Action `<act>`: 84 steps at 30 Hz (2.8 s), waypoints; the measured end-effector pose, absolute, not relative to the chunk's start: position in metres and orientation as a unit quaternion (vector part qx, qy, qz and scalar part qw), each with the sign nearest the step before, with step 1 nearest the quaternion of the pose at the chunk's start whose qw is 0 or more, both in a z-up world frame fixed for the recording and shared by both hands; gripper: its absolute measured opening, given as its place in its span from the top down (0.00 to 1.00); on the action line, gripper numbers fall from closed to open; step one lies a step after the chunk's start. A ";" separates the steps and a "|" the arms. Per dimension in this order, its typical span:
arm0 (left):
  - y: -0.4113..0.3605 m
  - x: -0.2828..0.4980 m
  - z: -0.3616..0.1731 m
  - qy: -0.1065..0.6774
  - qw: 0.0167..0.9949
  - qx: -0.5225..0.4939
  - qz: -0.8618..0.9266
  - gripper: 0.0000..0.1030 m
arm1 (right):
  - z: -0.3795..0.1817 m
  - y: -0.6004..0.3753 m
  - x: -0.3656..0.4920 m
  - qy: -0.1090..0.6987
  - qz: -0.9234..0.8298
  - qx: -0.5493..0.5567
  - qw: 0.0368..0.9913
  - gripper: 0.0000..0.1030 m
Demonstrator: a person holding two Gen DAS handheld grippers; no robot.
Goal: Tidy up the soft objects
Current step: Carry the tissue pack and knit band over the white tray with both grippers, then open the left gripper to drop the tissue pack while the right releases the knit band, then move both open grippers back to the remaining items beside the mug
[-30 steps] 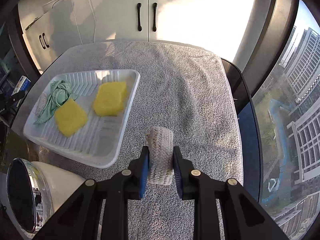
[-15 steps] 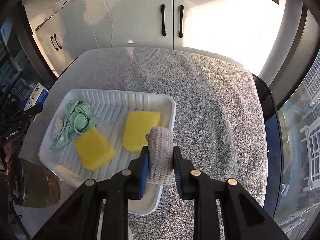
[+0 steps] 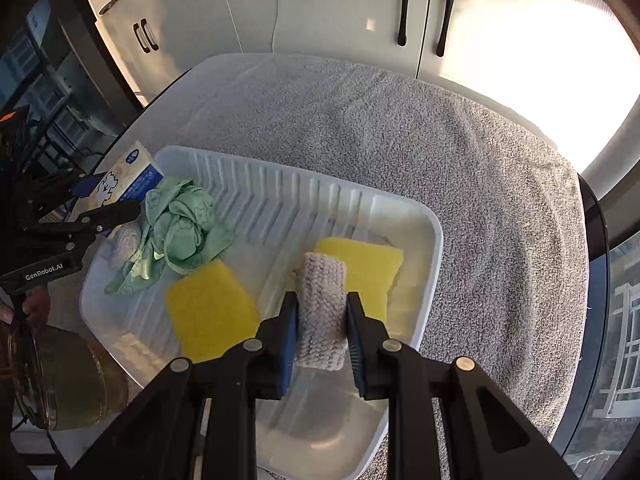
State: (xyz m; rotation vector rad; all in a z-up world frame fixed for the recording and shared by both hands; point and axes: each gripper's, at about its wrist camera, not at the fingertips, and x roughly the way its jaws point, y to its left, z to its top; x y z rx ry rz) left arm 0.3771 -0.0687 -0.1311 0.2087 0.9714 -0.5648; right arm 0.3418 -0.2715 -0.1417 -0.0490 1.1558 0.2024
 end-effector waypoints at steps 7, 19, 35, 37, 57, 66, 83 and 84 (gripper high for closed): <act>-0.068 0.380 -0.136 0.470 0.832 0.091 -0.282 0.51 | -0.146 -0.242 0.372 0.550 0.135 -0.033 0.824 0.76; -0.077 0.373 -0.141 0.456 0.829 0.137 -0.295 0.49 | -0.174 -0.205 0.387 0.570 0.142 -0.107 0.802 0.75; -0.056 0.368 -0.107 0.417 0.864 0.112 -0.261 0.48 | -0.140 -0.200 0.351 0.522 0.135 -0.148 0.829 0.44; -0.049 0.369 -0.103 0.414 0.869 0.100 -0.252 0.48 | -0.135 -0.213 0.351 0.522 0.125 -0.138 0.833 0.44; 0.019 0.330 -0.101 0.409 0.894 0.070 -0.168 0.48 | -0.134 -0.330 0.276 0.528 -0.008 0.006 0.849 0.39; 0.056 0.303 -0.114 0.420 0.895 0.048 -0.140 0.48 | -0.144 -0.364 0.221 0.527 -0.043 0.047 0.848 0.39; 0.118 0.208 -0.144 0.423 0.897 0.036 -0.123 0.48 | -0.172 -0.389 0.078 0.511 -0.080 0.105 0.850 0.36; 0.119 0.201 -0.147 0.425 0.896 0.039 -0.124 0.48 | -0.174 -0.388 0.070 0.511 -0.081 0.108 0.849 0.36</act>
